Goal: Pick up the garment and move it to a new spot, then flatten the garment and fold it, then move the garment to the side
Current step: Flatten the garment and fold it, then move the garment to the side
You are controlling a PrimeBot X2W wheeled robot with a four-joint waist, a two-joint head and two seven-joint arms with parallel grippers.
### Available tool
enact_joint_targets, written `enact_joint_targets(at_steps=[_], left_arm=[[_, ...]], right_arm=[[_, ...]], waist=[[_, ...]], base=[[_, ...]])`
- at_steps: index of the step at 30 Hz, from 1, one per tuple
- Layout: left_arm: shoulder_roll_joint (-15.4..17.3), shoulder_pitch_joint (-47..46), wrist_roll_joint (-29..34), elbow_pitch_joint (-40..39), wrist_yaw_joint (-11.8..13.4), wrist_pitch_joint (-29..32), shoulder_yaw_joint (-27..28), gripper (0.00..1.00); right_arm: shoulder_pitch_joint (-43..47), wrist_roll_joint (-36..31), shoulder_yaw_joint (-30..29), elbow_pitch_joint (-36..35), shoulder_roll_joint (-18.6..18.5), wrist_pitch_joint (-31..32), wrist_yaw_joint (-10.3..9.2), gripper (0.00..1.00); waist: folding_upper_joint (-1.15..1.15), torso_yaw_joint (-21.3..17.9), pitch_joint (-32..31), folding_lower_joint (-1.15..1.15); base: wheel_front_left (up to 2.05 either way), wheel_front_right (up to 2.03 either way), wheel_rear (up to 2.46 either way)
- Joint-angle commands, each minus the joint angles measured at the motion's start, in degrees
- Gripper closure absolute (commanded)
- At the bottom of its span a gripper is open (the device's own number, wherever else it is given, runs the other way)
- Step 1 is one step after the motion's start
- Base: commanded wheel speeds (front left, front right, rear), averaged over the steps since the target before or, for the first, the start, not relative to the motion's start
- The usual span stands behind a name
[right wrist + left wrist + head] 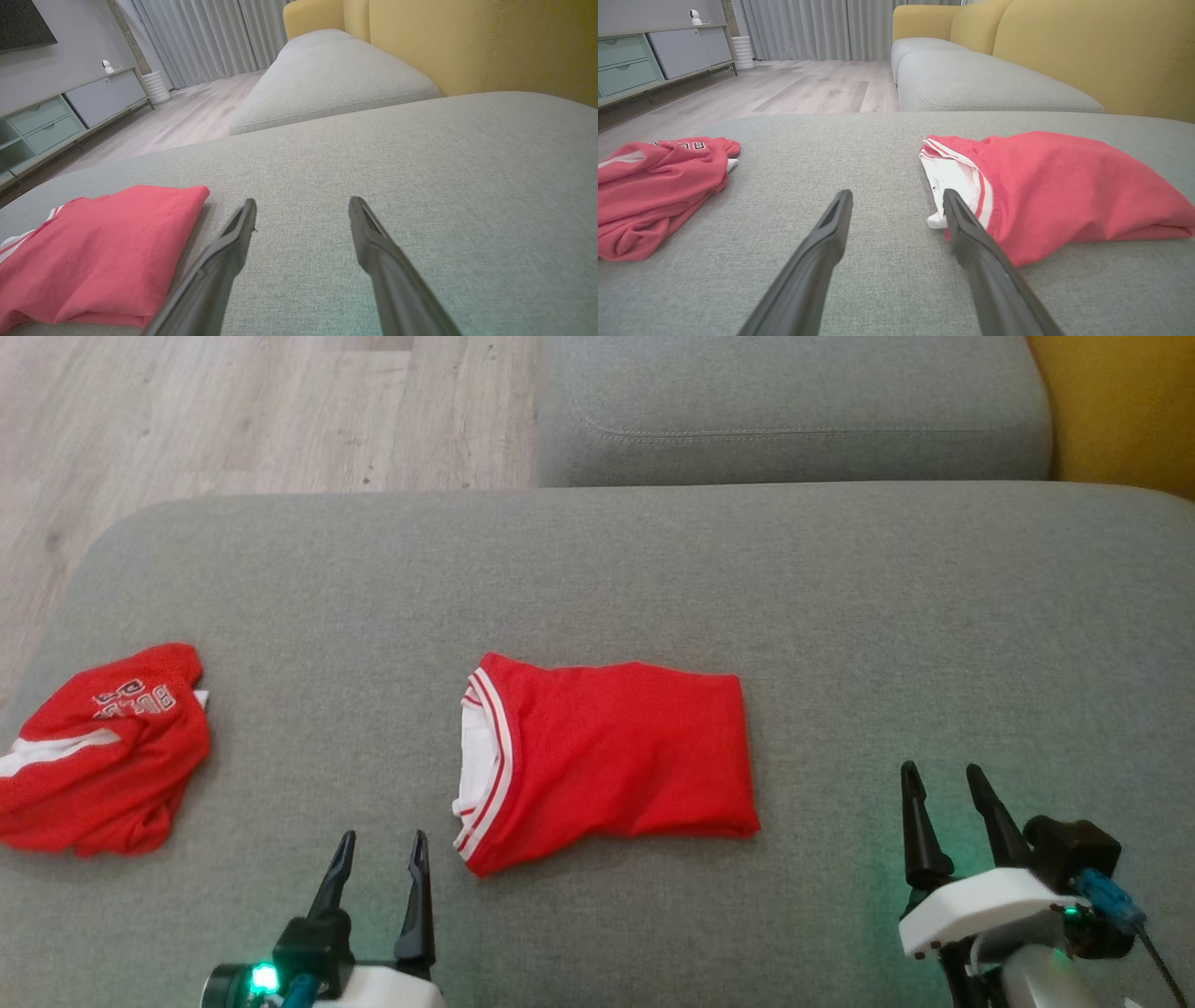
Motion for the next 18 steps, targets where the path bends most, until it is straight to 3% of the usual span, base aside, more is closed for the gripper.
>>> enact_joint_targets(at_steps=[1, 10, 18], left_arm=[[0.1, -1.2, 0.4, -1.7, 0.4, -0.3, 2.3, 0.00], [0.1, -1.5, 0.6, -2.1, -0.2, -0.3, 1.5, 0.00], [0.1, -3.6, -0.3, -2.0, -1.2, -0.3, -2.6, 0.00]], right_arm=[[-1.1, -0.2, 1.7, -1.8, -0.1, -0.4, -0.04, 0.00], [-1.7, 0.7, 4.2, -0.5, -0.1, -0.4, -0.04, 0.00], [-10.3, 2.3, 11.6, 5.5, -0.1, -0.4, -0.04, 0.00]], waist=[[0.00, 0.0, -0.1, 0.01], [0.00, 1.0, 0.9, 0.01], [0.00, 7.4, 5.0, 0.01]], base=[[0.00, 0.00, 0.00], [0.00, 0.00, 0.00], [0.00, 0.00, 0.00]])
